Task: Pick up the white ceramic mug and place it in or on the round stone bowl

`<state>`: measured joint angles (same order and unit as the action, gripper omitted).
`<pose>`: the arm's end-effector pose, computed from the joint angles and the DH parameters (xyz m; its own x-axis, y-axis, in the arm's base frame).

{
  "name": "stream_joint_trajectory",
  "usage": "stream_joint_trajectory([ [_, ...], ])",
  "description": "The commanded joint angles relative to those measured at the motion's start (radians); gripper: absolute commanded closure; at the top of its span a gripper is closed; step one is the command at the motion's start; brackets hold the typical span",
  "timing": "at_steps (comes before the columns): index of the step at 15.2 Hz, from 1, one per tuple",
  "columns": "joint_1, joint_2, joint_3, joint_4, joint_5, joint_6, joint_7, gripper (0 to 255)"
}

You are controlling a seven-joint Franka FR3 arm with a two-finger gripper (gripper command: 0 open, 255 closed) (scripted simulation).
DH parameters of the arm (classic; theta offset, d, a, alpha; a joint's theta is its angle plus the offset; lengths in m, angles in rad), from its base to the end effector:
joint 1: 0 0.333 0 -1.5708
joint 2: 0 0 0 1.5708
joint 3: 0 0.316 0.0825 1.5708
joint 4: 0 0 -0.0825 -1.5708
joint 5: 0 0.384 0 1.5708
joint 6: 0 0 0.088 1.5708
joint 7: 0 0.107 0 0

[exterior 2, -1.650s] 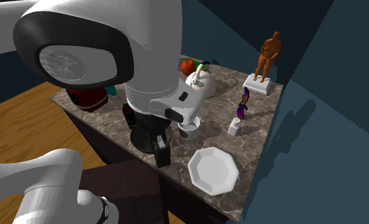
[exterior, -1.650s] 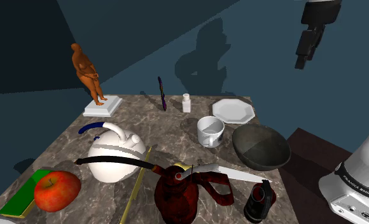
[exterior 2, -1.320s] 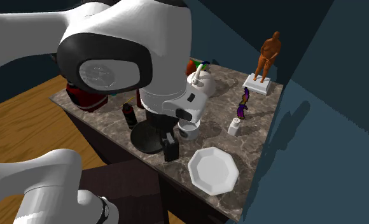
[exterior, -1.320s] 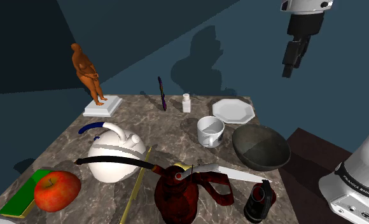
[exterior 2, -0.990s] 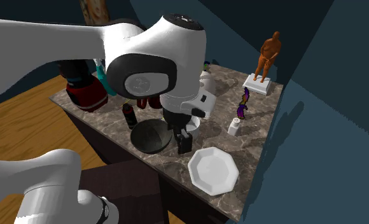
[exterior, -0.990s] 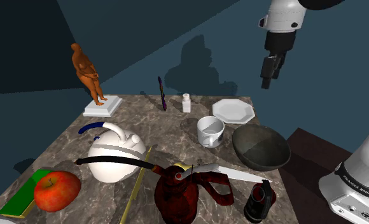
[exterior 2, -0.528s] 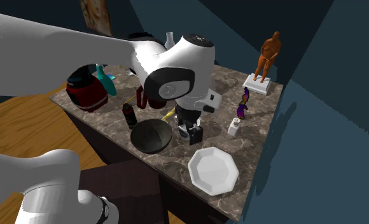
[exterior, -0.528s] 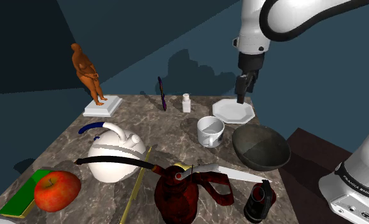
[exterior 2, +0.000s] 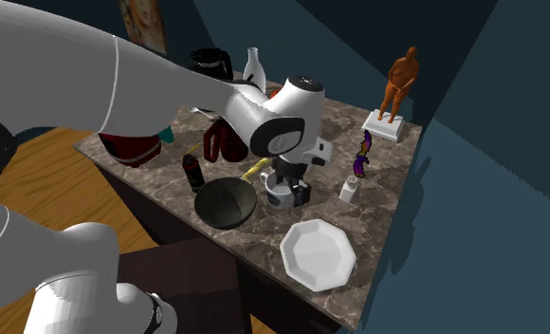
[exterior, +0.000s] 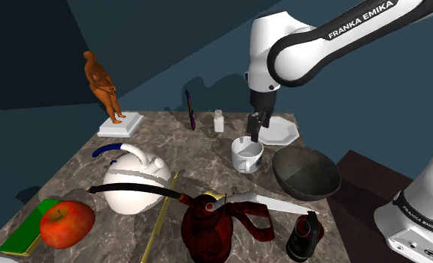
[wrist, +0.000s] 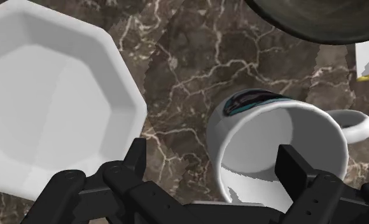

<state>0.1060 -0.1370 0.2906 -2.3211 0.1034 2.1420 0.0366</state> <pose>0.4443 0.1919 0.3904 0.9543 0.2948 -0.0495 0.2928 -0.9552 -0.0433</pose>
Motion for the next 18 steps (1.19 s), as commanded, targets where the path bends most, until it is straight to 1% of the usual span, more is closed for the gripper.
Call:
stream_joint_trajectory([
  [1, 0.005, 0.070, 0.013, 0.044, -0.018, 0.029, 0.016, 0],
  [9, 0.009, 0.127, 0.018, -0.005, -0.033, 0.134, 0.028, 0],
  [16, 0.009, 0.127, 0.018, -0.005, -0.033, 0.134, 0.028, 0],
  [17, 0.009, 0.127, 0.018, -0.005, -0.033, 0.134, 0.028, 255],
  [18, 0.009, 0.127, 0.018, -0.005, -0.033, 0.134, 0.028, 255],
])
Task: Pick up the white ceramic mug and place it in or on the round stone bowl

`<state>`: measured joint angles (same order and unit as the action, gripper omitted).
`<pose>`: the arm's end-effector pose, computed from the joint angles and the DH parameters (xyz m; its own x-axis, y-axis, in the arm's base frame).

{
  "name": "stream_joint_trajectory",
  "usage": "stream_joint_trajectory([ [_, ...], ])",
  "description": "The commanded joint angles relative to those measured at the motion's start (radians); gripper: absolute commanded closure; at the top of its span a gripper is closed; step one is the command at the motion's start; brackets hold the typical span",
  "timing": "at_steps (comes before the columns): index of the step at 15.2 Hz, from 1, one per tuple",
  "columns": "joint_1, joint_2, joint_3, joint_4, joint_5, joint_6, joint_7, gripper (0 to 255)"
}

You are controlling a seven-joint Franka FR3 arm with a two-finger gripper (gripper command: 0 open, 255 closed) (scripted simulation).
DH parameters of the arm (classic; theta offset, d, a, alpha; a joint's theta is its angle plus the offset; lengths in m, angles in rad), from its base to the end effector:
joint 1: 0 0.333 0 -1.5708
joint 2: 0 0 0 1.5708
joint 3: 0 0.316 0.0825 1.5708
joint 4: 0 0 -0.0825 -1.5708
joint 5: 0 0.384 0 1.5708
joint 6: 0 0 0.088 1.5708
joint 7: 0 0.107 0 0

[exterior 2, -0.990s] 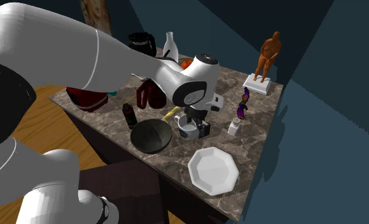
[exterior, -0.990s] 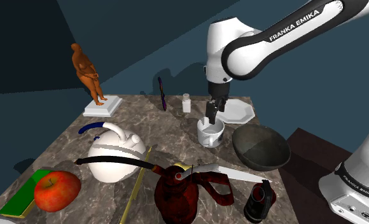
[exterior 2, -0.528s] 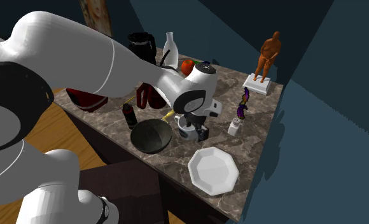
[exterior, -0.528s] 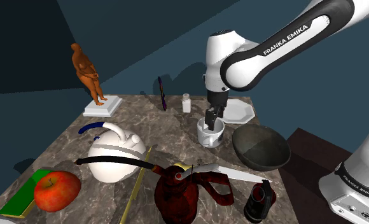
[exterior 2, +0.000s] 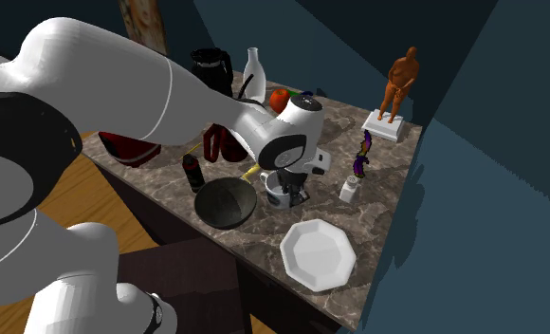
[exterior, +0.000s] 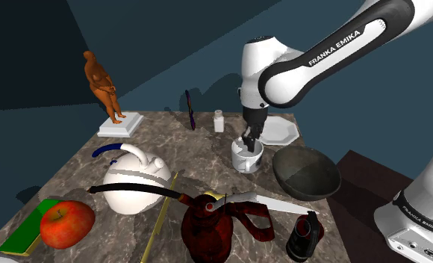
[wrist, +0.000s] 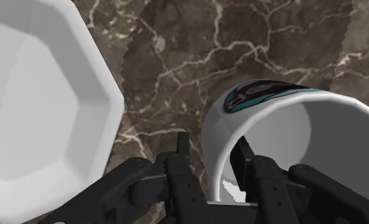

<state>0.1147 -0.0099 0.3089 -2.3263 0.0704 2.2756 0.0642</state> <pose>0.4561 0.2075 0.3392 0.9502 0.3082 -0.0453 0.3062 -0.9509 -0.0458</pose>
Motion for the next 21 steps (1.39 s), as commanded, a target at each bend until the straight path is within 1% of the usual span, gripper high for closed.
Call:
stream_joint_trajectory([
  [1, 0.000, 0.000, 0.000, 0.000, 0.000, 0.000, 0.000, 255],
  [8, 0.000, 0.000, 0.000, 0.000, 0.000, 0.000, 0.000, 255],
  [21, -0.002, -0.098, -0.007, 0.084, 0.025, -0.179, -0.014, 255],
])
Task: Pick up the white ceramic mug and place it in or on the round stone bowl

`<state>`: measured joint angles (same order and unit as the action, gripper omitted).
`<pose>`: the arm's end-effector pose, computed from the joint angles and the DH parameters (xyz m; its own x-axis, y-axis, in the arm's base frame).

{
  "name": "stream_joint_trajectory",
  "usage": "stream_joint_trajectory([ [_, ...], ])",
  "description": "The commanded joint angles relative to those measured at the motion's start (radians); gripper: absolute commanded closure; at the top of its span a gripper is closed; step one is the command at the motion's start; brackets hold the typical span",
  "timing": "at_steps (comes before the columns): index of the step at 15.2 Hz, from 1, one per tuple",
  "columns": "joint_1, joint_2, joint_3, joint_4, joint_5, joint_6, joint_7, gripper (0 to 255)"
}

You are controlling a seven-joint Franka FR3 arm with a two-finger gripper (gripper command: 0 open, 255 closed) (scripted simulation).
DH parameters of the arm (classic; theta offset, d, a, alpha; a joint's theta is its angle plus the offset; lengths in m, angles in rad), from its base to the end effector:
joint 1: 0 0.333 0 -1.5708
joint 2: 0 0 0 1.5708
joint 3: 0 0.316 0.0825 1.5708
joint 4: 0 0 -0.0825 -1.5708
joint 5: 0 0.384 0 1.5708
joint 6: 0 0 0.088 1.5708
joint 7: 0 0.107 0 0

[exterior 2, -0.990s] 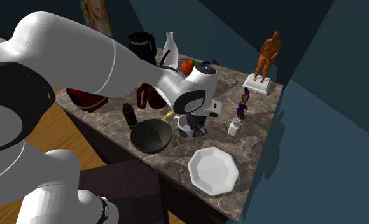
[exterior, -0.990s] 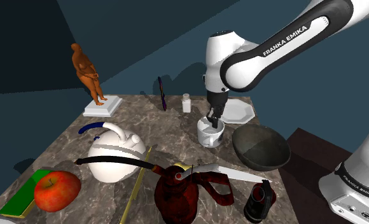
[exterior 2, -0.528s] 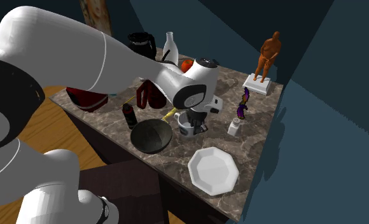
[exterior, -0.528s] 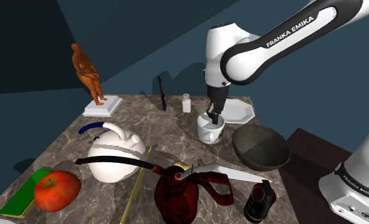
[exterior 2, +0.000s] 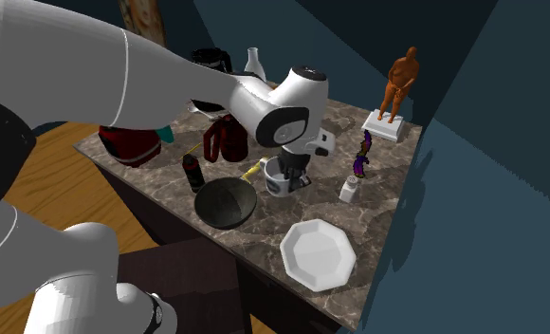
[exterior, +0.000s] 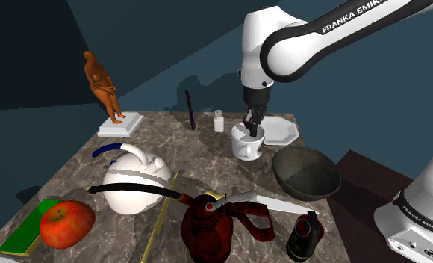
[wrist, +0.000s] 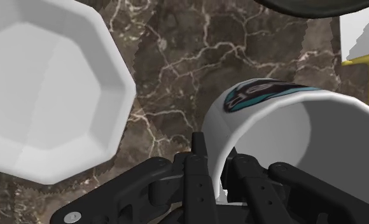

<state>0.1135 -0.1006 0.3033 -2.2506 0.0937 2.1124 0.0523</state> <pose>0.4560 0.2081 0.4020 0.9503 0.3080 -0.0450 0.3061 -0.9509 -0.0459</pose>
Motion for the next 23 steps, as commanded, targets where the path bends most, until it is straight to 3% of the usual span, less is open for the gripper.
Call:
stream_joint_trajectory([
  [1, -0.001, -0.013, -0.002, 0.016, 0.003, -0.029, -0.002, 255],
  [20, -0.005, -0.082, -0.015, 0.198, 0.011, -0.278, -0.003, 255],
  [23, 0.008, -0.204, -0.019, 0.086, 0.044, -0.284, -0.012, 255],
])
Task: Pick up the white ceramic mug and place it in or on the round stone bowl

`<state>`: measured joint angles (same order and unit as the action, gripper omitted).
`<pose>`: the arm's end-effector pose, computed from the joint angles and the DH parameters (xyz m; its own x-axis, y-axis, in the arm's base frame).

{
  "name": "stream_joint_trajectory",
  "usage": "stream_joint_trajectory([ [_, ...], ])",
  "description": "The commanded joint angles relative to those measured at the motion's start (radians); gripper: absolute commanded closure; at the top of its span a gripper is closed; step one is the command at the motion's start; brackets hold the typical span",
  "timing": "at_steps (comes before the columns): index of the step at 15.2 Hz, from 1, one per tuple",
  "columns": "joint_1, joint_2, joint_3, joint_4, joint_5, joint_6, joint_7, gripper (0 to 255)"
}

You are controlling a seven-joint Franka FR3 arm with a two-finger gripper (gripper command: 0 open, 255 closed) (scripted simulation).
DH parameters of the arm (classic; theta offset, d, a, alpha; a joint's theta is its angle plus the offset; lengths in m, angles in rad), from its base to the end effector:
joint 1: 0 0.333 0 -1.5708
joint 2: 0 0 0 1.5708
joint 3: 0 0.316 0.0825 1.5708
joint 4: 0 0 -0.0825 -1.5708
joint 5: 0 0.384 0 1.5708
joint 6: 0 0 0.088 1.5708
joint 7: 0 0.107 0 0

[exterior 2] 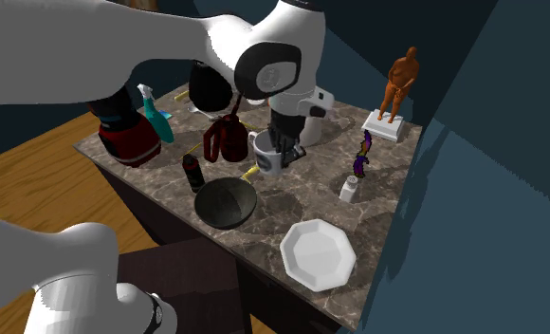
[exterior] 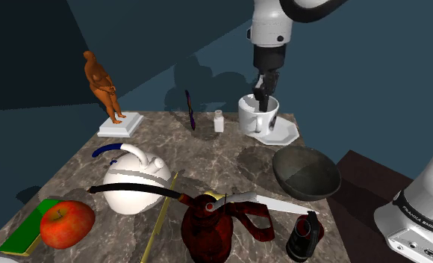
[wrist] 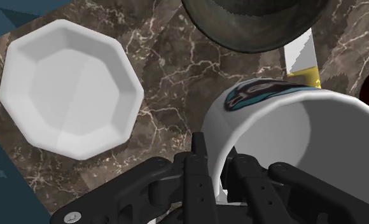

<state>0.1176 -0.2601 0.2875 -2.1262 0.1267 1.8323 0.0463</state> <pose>0.4304 0.2051 0.5114 0.9502 0.3082 -0.0457 0.3062 -0.9509 -0.0458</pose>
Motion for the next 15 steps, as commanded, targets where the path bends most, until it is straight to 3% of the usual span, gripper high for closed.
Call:
stream_joint_trajectory([
  [1, 0.009, -0.085, -0.005, -0.074, 0.022, -0.009, -0.008, 255],
  [11, 0.095, -0.521, -0.021, -0.374, 0.111, -0.141, 0.007, 255],
  [15, 0.099, -0.521, -0.013, -0.427, 0.120, -0.088, 0.003, 255],
])
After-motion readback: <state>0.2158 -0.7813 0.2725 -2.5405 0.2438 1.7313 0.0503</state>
